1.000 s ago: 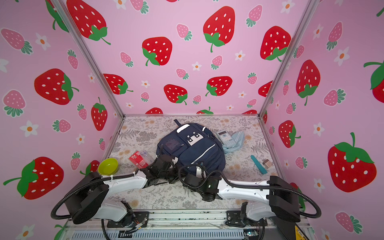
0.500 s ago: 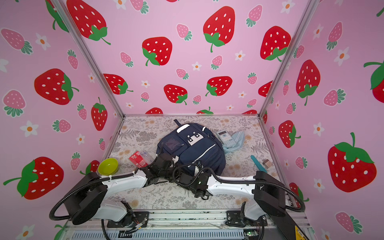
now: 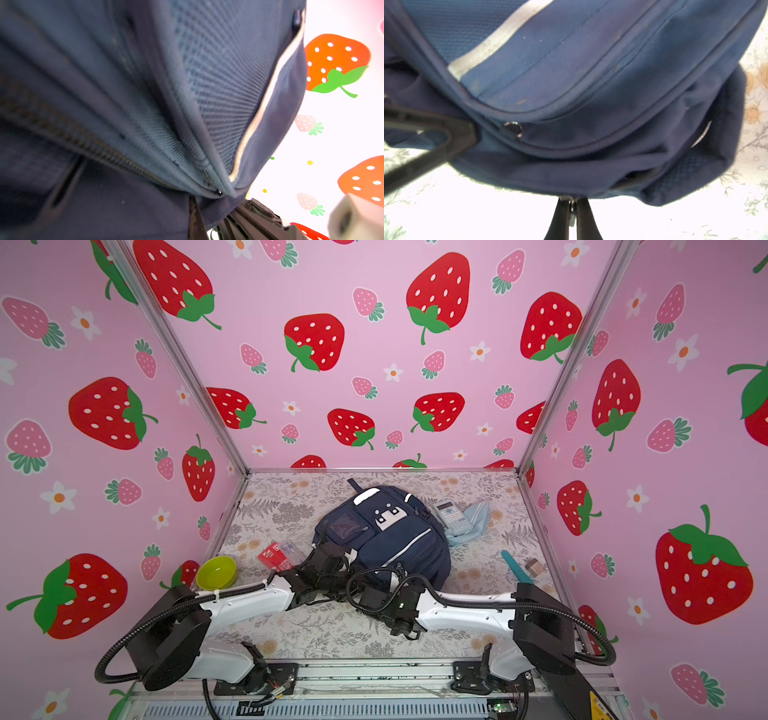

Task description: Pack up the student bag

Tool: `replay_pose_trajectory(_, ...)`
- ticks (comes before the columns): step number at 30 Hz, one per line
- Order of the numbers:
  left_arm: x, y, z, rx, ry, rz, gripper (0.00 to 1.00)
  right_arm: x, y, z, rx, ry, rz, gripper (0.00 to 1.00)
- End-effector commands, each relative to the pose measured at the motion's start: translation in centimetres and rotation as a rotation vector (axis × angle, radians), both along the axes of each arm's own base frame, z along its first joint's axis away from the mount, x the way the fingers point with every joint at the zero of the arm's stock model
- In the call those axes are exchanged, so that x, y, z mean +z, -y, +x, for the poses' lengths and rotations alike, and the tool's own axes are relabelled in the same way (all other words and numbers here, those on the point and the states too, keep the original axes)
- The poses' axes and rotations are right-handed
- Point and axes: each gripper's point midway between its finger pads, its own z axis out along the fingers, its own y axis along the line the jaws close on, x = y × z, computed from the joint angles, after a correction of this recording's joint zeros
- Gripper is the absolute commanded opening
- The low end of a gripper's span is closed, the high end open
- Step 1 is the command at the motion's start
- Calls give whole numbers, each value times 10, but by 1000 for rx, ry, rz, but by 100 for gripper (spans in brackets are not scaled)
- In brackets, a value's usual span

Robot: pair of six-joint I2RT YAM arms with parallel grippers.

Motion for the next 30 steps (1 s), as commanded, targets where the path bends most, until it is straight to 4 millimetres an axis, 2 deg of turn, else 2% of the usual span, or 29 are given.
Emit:
replay_pose_trajectory(1, 29, -27, 35, 96, 120, 47, 0, 1, 27, 0, 49, 2, -75, 0)
replay_pose_trajectory(7, 36, -72, 56, 150, 145, 156, 0, -5, 60, 18, 95, -20, -34, 0)
replay_pose_trajectory(10, 40, -100, 74, 211, 158, 206, 0, -3, 67, 25, 147, -9, -13, 0)
replay_pose_trajectory(13, 41, -129, 95, 270, 159, 259, 0, 1, 48, 20, 275, -14, 29, 0)
replay_pose_trajectory(17, 38, -155, 116, 317, 132, 323, 2, 8, -2, 1, 463, -66, 117, 0)
replay_pose_trajectory(18, 39, -157, 118, 321, 123, 322, 16, 12, -18, -5, 509, -71, 150, 0)
replay_pose_trajectory(21, 52, -156, 107, 325, 132, 316, 42, 32, -62, -12, 595, -62, 249, 0)
replay_pose_trajectory(22, 57, -157, 102, 330, 136, 311, 55, 37, -72, -13, 611, -62, 272, 0)
replay_pose_trajectory(23, 64, -158, 94, 336, 140, 301, 60, 41, -81, -14, 626, -63, 293, 0)
replay_pose_trajectory(27, 88, -149, 54, 345, 133, 200, 61, 51, -105, -13, 650, -67, 347, 0)
replay_pose_trajectory(30, 88, -130, 28, 328, 99, 149, 63, 48, -111, -14, 651, -81, 359, 0)
